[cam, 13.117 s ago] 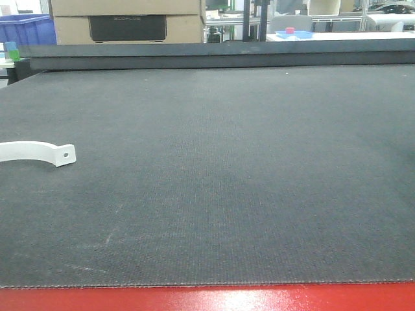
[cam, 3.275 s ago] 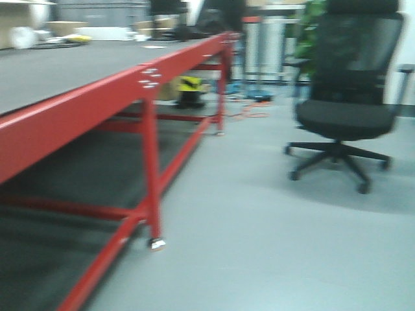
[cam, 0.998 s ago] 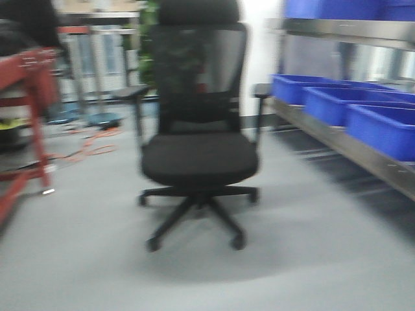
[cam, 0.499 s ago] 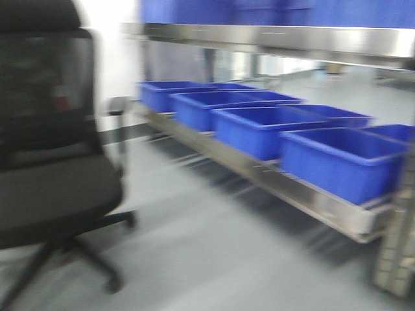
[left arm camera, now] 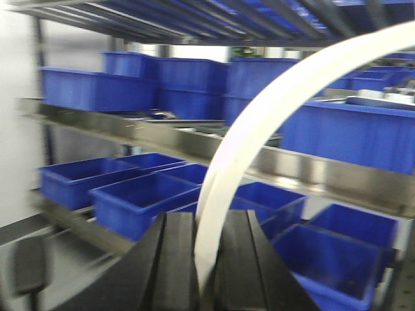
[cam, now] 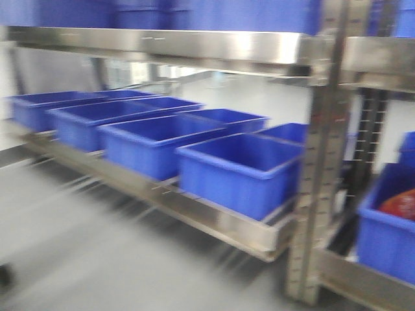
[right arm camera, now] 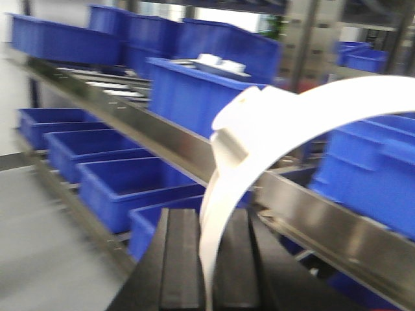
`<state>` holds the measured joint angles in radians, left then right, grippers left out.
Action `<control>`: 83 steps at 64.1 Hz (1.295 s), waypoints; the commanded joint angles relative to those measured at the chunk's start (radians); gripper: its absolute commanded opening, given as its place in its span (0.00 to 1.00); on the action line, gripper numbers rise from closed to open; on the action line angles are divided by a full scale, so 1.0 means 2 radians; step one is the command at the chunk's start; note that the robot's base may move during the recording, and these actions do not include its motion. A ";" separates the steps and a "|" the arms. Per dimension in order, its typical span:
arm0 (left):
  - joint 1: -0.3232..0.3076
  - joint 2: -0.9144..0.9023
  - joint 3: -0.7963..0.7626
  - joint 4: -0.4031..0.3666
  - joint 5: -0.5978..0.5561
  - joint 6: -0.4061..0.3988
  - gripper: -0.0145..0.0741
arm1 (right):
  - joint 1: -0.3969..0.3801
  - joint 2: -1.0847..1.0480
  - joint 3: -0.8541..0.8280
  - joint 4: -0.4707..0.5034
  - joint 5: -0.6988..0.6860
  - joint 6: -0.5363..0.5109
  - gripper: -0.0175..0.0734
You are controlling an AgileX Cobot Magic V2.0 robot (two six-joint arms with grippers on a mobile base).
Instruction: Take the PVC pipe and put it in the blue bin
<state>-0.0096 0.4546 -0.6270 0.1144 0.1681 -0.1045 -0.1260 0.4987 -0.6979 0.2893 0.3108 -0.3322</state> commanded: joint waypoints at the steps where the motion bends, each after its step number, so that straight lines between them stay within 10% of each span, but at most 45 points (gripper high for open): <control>1: 0.002 -0.001 -0.003 -0.004 -0.015 -0.002 0.04 | 0.000 -0.001 -0.001 0.003 -0.013 -0.002 0.01; 83: 0.002 0.005 -0.003 -0.004 -0.017 -0.002 0.04 | 0.000 0.000 -0.001 0.003 -0.013 -0.002 0.01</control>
<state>-0.0096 0.4647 -0.6270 0.1144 0.1659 -0.1045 -0.1260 0.4987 -0.6979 0.2893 0.3114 -0.3322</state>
